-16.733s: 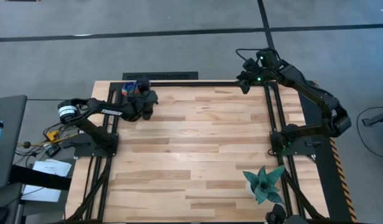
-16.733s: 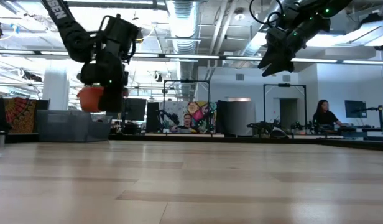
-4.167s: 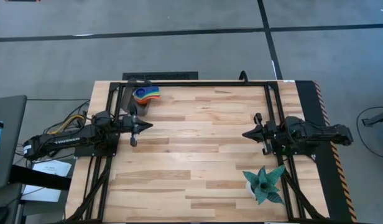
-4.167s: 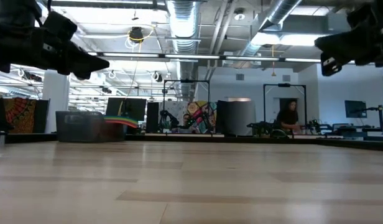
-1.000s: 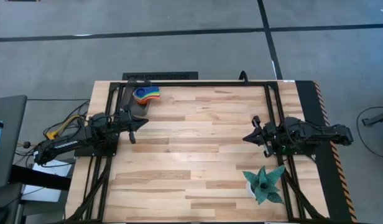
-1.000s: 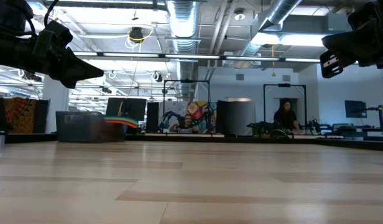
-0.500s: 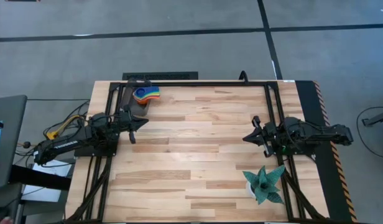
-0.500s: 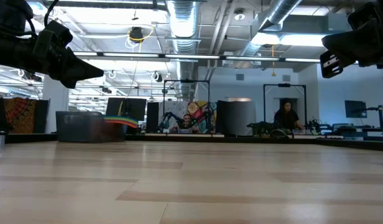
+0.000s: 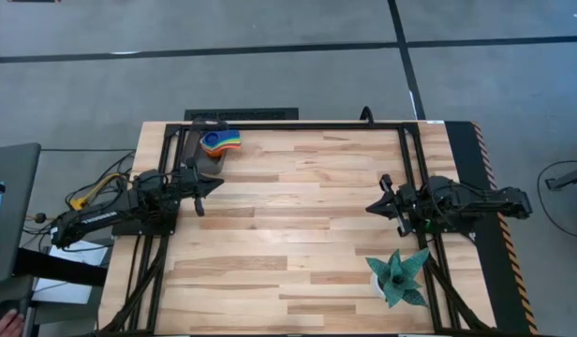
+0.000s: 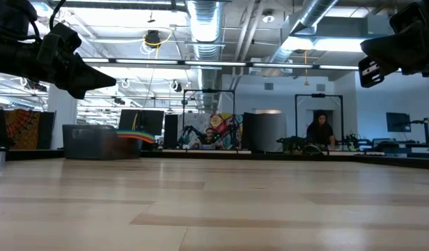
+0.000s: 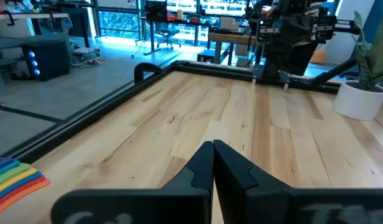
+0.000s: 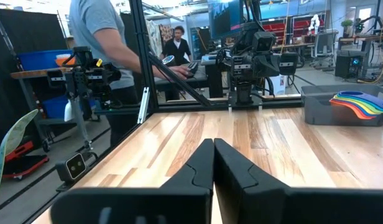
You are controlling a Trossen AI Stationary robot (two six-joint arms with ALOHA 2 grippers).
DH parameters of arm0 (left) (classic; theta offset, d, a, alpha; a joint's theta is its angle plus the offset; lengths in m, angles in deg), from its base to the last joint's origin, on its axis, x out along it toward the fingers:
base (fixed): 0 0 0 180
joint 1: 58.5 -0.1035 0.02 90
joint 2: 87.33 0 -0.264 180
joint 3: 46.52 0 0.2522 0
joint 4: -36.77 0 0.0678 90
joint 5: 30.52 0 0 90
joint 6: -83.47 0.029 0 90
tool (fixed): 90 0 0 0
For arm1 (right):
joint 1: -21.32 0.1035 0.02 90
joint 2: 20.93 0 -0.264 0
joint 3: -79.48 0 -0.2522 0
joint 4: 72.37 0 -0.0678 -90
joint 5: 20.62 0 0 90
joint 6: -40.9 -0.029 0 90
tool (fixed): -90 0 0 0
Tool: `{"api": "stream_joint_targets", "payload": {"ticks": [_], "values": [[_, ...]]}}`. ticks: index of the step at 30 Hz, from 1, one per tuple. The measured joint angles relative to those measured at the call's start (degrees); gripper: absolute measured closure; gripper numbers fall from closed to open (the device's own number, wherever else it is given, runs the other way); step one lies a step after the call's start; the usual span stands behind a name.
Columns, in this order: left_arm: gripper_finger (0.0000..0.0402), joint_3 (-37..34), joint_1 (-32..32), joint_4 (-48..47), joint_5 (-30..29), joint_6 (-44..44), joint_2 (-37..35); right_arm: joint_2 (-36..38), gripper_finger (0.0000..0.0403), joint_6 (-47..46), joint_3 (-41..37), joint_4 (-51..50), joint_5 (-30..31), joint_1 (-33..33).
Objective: Nest measuring cups in basket
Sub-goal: Return to Home Position
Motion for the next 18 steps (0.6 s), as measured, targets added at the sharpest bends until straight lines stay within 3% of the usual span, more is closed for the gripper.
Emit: {"api": "stream_joint_targets", "payload": {"ticks": [18], "values": [[0.0402, 0.0, 0.0, 0.01, -0.01, 0.0, 0.0, 0.0, 0.0368, 0.0, 0.0, 0.0, 0.0, 0.0]]}}
